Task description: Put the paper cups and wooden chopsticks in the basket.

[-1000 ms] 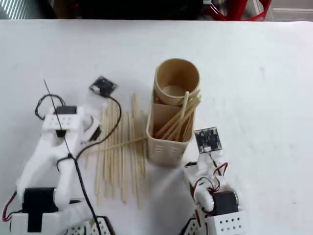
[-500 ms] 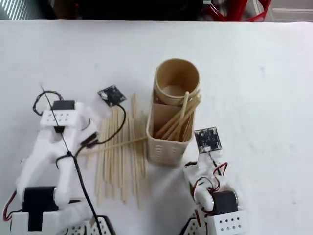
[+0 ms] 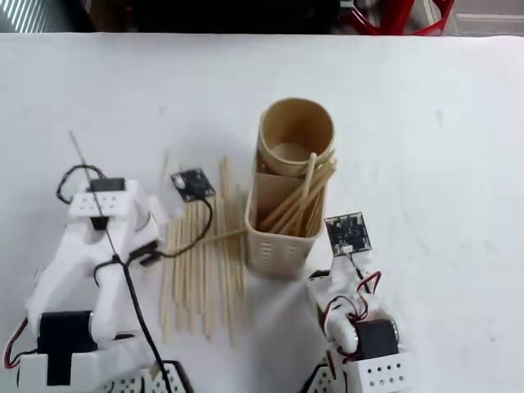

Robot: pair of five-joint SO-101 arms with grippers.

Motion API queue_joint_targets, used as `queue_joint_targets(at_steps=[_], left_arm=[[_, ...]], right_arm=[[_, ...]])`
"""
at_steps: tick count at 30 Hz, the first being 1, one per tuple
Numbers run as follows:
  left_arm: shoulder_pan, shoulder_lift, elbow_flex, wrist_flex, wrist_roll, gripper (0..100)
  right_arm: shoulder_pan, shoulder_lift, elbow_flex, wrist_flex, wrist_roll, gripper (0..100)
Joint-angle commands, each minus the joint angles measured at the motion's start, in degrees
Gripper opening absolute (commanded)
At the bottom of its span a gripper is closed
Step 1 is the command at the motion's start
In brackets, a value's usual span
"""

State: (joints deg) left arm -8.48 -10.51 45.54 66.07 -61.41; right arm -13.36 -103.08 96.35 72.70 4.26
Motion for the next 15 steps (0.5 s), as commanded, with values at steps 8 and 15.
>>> queue_joint_targets(at_steps=[8, 15], left_arm=[[5.58, -0.13, 1.85, -8.09, 6.77, 13], [6.46, -0.13, 3.43, -8.44, 10.2, 6]], right_arm=[[-0.04, -0.4, 0.53, 0.22, 0.09, 1.9], [-0.13, -0.4, 0.53, 0.22, 0.09, 1.9]])
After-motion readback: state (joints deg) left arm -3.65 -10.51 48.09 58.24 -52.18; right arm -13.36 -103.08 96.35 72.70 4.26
